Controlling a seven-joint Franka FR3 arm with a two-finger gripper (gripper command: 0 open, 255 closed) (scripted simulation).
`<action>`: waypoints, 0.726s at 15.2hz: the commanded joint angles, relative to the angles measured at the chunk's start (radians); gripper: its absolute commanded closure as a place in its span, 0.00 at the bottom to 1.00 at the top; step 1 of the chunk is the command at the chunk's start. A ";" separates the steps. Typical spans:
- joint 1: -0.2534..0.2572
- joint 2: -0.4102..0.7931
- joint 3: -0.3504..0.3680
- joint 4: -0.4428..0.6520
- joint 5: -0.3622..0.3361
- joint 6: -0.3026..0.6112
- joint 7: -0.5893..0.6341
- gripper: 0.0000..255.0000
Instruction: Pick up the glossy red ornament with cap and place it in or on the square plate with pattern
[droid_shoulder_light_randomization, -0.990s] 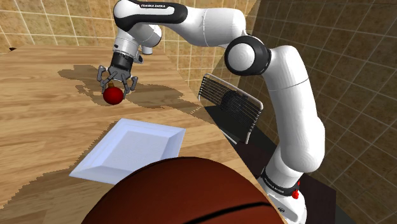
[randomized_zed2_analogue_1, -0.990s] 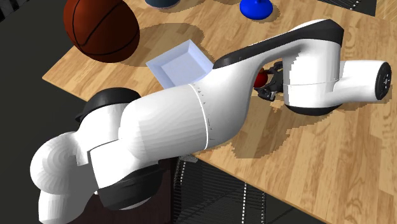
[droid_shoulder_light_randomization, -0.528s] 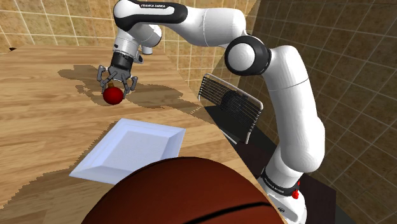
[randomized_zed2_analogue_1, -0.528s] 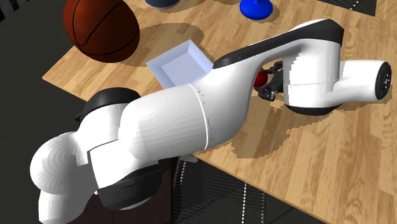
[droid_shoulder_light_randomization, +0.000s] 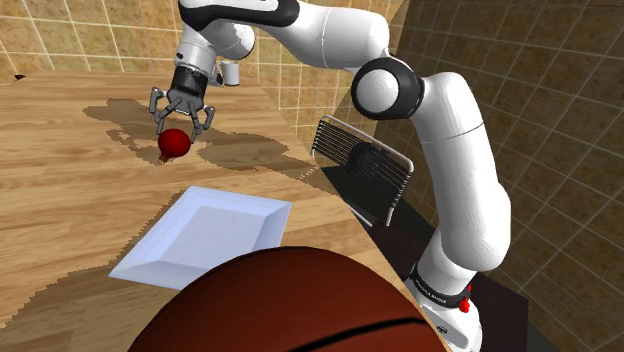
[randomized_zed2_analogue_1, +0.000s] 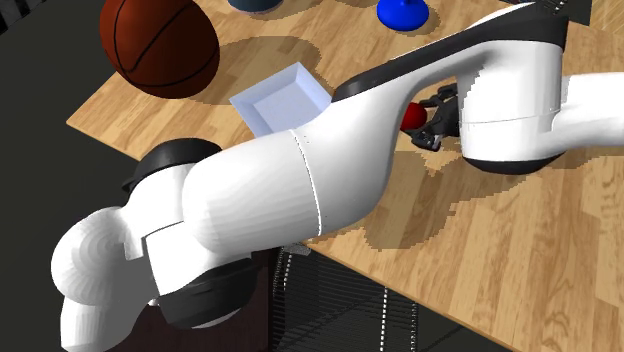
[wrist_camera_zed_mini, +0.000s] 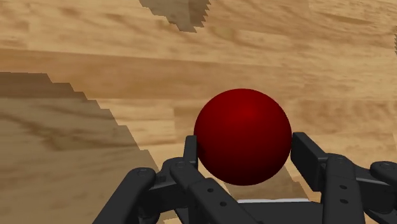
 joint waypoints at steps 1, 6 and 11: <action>0.001 0.007 0.002 0.036 -0.001 -0.025 0.016 1.00; 0.006 0.037 0.006 0.150 -0.005 -0.096 0.059 1.00; 0.004 -0.019 0.010 0.096 0.004 -0.093 0.068 1.00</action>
